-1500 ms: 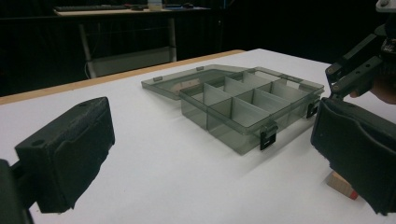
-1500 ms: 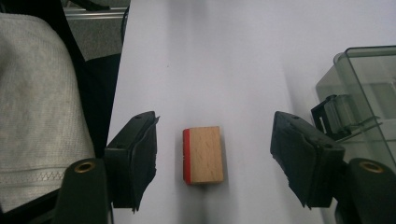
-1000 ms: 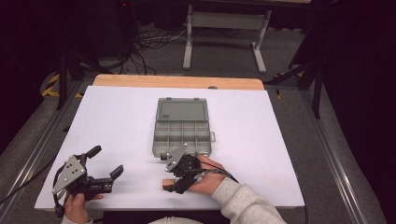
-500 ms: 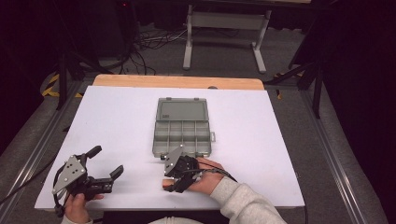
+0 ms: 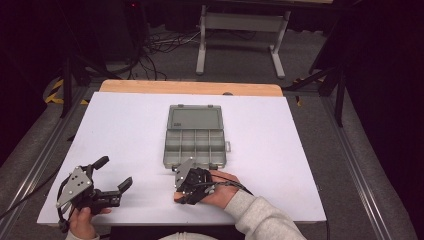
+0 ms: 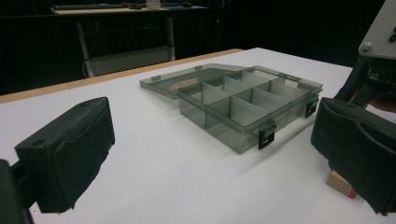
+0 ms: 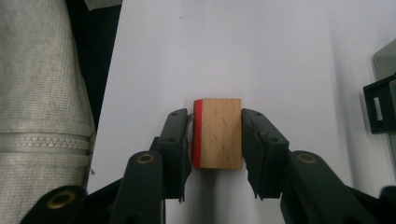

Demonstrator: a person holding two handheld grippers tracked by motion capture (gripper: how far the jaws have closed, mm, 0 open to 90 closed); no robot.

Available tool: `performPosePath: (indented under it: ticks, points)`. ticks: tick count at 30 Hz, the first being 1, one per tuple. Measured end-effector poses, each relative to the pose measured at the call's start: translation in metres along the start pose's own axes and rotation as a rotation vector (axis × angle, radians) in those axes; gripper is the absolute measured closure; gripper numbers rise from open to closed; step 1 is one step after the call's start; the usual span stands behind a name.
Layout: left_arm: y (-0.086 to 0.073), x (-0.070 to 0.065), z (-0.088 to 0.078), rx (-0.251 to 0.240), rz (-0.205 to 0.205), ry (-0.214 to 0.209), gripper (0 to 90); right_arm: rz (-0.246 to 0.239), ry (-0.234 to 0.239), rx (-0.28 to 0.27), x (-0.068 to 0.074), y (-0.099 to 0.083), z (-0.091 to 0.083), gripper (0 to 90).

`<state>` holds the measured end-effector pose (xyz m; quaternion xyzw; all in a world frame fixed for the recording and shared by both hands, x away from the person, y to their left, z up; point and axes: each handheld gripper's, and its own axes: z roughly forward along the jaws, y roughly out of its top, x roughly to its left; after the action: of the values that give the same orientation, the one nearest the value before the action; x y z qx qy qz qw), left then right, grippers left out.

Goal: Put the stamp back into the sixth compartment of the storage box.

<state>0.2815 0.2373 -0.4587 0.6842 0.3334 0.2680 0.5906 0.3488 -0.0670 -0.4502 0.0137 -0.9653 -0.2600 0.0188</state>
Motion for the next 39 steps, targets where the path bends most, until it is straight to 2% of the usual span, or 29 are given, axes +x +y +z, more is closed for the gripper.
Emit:
performPosePath:
  ticks: [26,31,35,39]
  points:
    - [-0.0001,0.0,0.0002,0.0,0.0,0.001,0.6,-0.009,-0.007,0.006,0.0013,0.0002,0.0008,66.3]
    - [-0.0001,-0.0001,0.0003,0.0,0.001,0.001,0.6,-0.015,-0.025,0.008,0.002,0.0004,0.0008,66.3]
    - [-0.0002,0.0002,0.0003,0.0,0.0,0.001,0.6,-0.016,-0.012,0.001,0.0031,0.0011,-0.0005,66.3]
    - [-0.0003,0.0004,0.0003,0.0,-0.002,0.002,0.7,-0.014,-0.019,-0.018,0.003,0.0019,-0.0044,66.3]
